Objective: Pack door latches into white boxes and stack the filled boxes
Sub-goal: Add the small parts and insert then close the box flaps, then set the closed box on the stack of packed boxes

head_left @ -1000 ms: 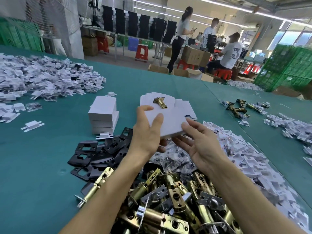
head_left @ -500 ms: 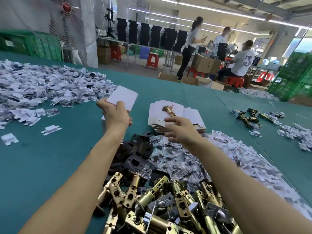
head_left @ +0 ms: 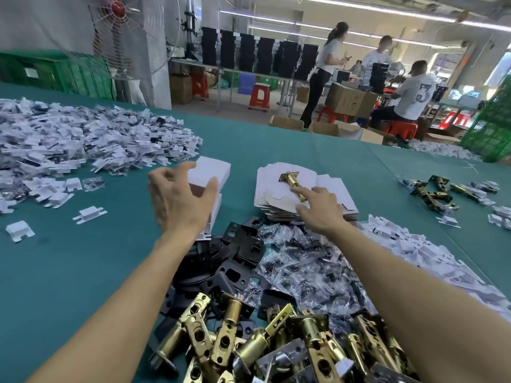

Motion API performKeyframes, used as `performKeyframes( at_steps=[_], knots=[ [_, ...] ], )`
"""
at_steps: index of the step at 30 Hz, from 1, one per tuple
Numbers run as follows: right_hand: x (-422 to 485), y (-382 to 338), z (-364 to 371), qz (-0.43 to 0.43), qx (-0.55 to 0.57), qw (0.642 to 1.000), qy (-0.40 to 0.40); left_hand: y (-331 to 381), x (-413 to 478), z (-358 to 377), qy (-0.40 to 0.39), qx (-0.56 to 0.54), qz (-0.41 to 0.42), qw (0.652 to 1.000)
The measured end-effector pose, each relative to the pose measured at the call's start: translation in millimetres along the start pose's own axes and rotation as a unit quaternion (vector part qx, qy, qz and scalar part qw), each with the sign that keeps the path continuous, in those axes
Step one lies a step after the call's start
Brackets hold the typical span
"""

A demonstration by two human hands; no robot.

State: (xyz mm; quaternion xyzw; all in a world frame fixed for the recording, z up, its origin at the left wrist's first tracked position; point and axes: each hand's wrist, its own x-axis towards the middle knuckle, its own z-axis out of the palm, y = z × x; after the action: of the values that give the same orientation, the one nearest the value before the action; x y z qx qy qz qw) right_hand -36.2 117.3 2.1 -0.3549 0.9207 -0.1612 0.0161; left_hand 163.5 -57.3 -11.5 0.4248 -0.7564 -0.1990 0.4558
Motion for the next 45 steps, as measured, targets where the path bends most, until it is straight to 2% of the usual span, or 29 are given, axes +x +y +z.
performKeyframes(
  at_steps=[2, 4, 9, 12, 16, 18, 20, 21, 22, 24, 26, 28, 29, 33, 36, 39, 41, 45],
  knots=[
    [18.4, -3.6, 5.4, -0.012, -0.035, 0.999, -0.038, -0.6, 4.1, 2.7, -0.072, 0.034, 0.055, 0.995],
    [32.7, -5.7, 11.1, -0.014, -0.055, 0.998, -0.037, -4.6, 9.0, 5.0, -0.127, 0.052, 0.045, 0.99],
    [42.8, -9.6, 17.0, 0.011, -0.031, 0.998, 0.058, -14.5, 9.1, 5.1, -0.062, 0.034, 0.032, 0.997],
    [43.0, -7.2, 14.4, 0.032, 0.034, 0.996, 0.071, -12.9, 6.7, 8.7, -0.037, 0.034, 0.033, 0.998],
    [39.0, 6.6, 8.1, 0.073, 0.129, 0.984, 0.102, -8.2, 0.7, 8.7, -0.003, 0.11, 0.037, 0.993],
    [36.3, 17.3, 5.6, 0.095, 0.154, 0.976, 0.124, 1.7, -5.5, 9.7, 0.046, 0.133, 0.105, 0.984],
    [33.8, 26.7, 4.3, 0.111, 0.168, 0.97, 0.137, 24.4, -12.5, 18.5, 0.116, 0.129, 0.248, 0.953],
    [32.4, 30.1, 4.3, 0.117, 0.179, 0.967, 0.14, 39.4, -14.4, 25.9, 0.124, 0.124, 0.311, 0.934],
    [30.8, 33.1, 4.2, 0.122, 0.191, 0.964, 0.141, 55.6, -15.6, 35.1, 0.086, 0.112, 0.349, 0.926],
    [27.7, 39.0, 3.5, 0.128, 0.206, 0.96, 0.142, 83.4, -17.9, 56.9, -0.12, 0.101, 0.343, 0.926],
    [25.5, 44.6, 2.3, 0.129, 0.219, 0.957, 0.142, 98.8, -17.6, 80.0, -0.31, 0.158, 0.306, 0.886],
    [25.3, 48.4, -0.3, 0.13, 0.239, 0.951, 0.145, 102.0, -15.9, 96.6, -0.399, 0.192, 0.295, 0.847],
    [25.8, 49.5, -2.2, 0.132, 0.249, 0.948, 0.147, 100.9, -15.4, 102.6, -0.416, 0.188, 0.292, 0.841],
    [27.3, 51.2, -8.2, 0.169, 0.291, 0.929, 0.154, 96.5, -9.6, 108.7, -0.383, 0.16, 0.27, 0.869],
    [25.5, 49.4, -7.9, 0.205, 0.317, 0.912, 0.162, 98.2, -2.8, 104.5, -0.374, 0.151, 0.287, 0.869],
    [25.1, 46.2, -5.8, 0.223, 0.333, 0.899, 0.179, 101.1, -4.6, 100.1, -0.32, 0.161, 0.286, 0.889],
    [23.9, 41.9, -5.5, 0.206, 0.306, 0.911, 0.186, 102.5, -9.4, 98.0, -0.275, 0.141, 0.262, 0.914],
    [25.6, 26.7, 0.0, 0.099, 0.213, 0.958, 0.162, 99.6, -15.1, 100.0, -0.223, 0.088, 0.224, 0.945]
  ],
)
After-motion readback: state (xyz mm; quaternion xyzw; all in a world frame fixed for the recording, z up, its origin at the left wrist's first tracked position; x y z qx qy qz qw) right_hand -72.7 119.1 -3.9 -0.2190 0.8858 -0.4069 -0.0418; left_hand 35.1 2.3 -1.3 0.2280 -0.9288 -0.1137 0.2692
